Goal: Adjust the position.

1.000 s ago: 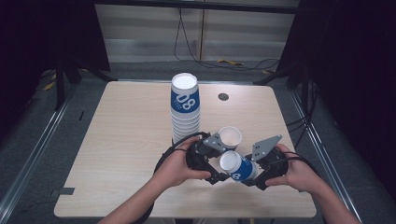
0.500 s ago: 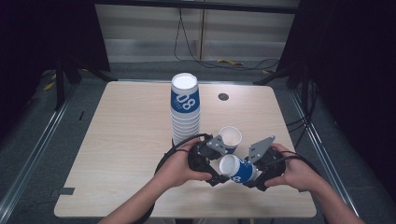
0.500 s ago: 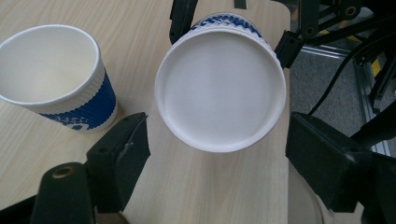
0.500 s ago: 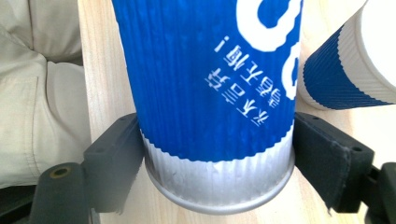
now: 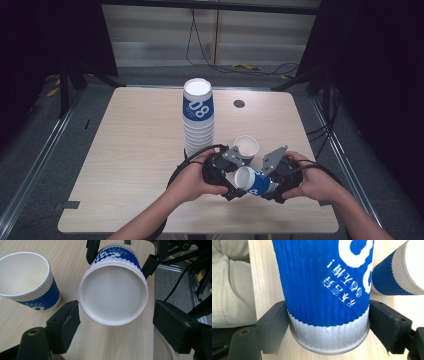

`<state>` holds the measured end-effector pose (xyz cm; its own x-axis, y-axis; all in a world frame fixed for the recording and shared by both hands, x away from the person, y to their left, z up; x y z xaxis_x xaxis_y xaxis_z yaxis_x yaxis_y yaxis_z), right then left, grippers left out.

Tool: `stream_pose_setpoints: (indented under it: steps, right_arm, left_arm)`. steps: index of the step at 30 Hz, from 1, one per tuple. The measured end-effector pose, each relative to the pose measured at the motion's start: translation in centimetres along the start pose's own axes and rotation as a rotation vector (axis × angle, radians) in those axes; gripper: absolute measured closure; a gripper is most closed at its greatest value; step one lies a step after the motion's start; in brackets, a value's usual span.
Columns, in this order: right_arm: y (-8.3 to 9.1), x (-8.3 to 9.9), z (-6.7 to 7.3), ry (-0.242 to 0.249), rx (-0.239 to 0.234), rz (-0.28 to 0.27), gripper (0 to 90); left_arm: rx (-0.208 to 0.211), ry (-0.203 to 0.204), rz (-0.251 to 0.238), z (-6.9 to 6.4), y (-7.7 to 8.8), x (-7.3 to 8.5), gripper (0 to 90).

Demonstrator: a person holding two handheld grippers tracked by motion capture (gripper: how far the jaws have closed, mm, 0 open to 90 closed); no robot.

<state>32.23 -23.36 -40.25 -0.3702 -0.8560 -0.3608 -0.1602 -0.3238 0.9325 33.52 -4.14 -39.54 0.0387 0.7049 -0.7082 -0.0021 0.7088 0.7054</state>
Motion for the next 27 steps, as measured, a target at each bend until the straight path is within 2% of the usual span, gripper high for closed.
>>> stream_pose_setpoints:
  steps: [9, 10, 16, 21, 23, 27]
  right_arm:
    - [-0.05, -0.57, 0.27, 0.023, -0.001, 0.026, 19.4]
    - [-0.08, -0.62, 0.26, 0.038, 0.005, 0.028, 19.4]
    - [-0.28, -0.8, 0.46, 0.055, -0.002, 0.044, 19.4]
    - [-0.09, -0.99, 0.5, 0.063, 0.002, 0.032, 19.2]
    - [-0.13, -1.01, 0.58, 0.065, 0.001, 0.032, 19.2]
    - [-0.26, -0.96, 0.65, 0.075, -0.002, 0.03, 18.8]
  left_arm:
    - [0.008, -0.004, 0.0, -0.1, -0.5, -0.04, 21.6]
    - [0.004, 0.002, -0.005, -0.18, -0.62, -0.03, 21.6]
    - [-0.001, -0.011, 0.001, -0.12, -0.74, -0.15, 22.2]
    - [-0.005, -0.012, -0.008, -0.1, -0.87, -0.17, 28.3]
    - [-0.003, -0.017, 0.002, -0.14, -0.92, -0.14, 28.9]
    - [0.003, -0.012, -0.009, -0.24, -0.98, 0.07, 29.3]
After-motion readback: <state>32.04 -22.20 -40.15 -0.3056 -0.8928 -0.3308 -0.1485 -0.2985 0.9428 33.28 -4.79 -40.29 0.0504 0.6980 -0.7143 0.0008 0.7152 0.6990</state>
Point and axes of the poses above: each handheld gripper's, and its own axes: y roughly backward along the jaws, x roughly out of its underside, z roughly to its left, the point moved 2 cm from there along -y, roughly forward along the jaws, and after that the axes turned 11 degrees about -y, right-handed, at the moved point
